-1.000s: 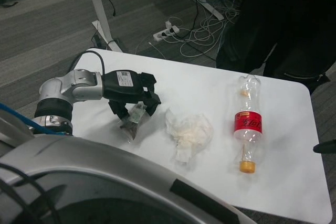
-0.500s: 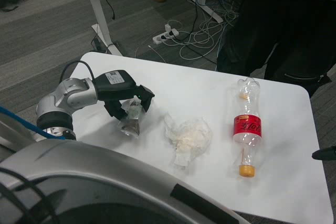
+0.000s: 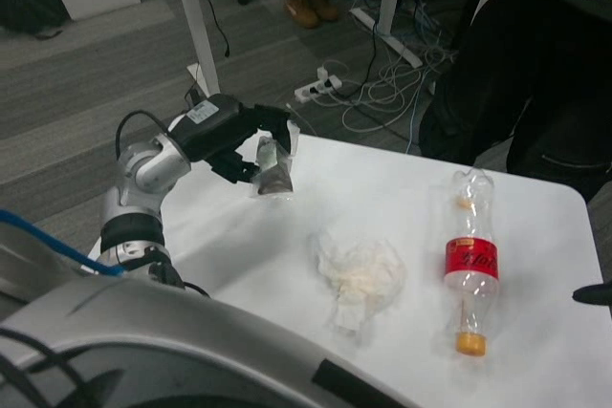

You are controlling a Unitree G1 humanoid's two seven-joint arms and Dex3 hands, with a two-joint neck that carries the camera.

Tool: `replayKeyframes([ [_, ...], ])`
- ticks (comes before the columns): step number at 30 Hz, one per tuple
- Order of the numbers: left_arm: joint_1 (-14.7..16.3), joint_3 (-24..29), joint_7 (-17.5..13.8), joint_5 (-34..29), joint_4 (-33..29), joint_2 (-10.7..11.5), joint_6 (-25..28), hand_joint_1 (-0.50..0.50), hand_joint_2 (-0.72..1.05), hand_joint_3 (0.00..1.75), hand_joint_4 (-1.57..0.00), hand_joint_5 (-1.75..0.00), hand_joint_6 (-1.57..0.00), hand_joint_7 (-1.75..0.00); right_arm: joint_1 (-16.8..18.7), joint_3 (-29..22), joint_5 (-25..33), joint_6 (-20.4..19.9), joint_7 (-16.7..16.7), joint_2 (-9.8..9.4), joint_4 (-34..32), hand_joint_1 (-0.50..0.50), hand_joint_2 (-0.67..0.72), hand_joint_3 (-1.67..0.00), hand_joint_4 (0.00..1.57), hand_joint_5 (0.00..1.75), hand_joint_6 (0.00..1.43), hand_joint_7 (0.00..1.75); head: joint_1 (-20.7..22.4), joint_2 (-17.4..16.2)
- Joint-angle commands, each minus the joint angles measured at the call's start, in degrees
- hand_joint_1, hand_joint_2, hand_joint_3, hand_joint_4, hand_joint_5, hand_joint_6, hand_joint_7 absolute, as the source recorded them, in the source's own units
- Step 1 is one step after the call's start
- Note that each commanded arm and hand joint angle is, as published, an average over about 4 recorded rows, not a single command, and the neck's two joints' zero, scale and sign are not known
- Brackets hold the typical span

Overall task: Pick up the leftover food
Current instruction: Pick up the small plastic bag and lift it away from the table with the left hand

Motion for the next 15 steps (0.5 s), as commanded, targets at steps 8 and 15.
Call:
replayKeyframes([
  [8, -12.75, 9.86, 14.50, -3.30, 3.44, -7.62, 6.25, -0.50, 1.05, 0.79, -1.57, -1.75, -1.57, -1.57, -4.43, -2.14, 1.71, 1.59, 0.08, 2.92, 3.20, -0.46, 0.41, 0.00, 0.00, 0.00, 0.00, 0.00, -11.05, 8.45],
  [15, -10.69, -2.36, 36.91, -10.58, 11.77, -8.41, 6.56, -0.50, 1.05, 0.92, -1.57, -1.75, -1.57, -1.61, -6.36, -2.93, -0.02, 2.14, 3.49, 5.08, 4.79, -0.46, 0.41, 0.00, 0.00, 0.00, 0.00, 0.00, -24.91, 13.59],
])
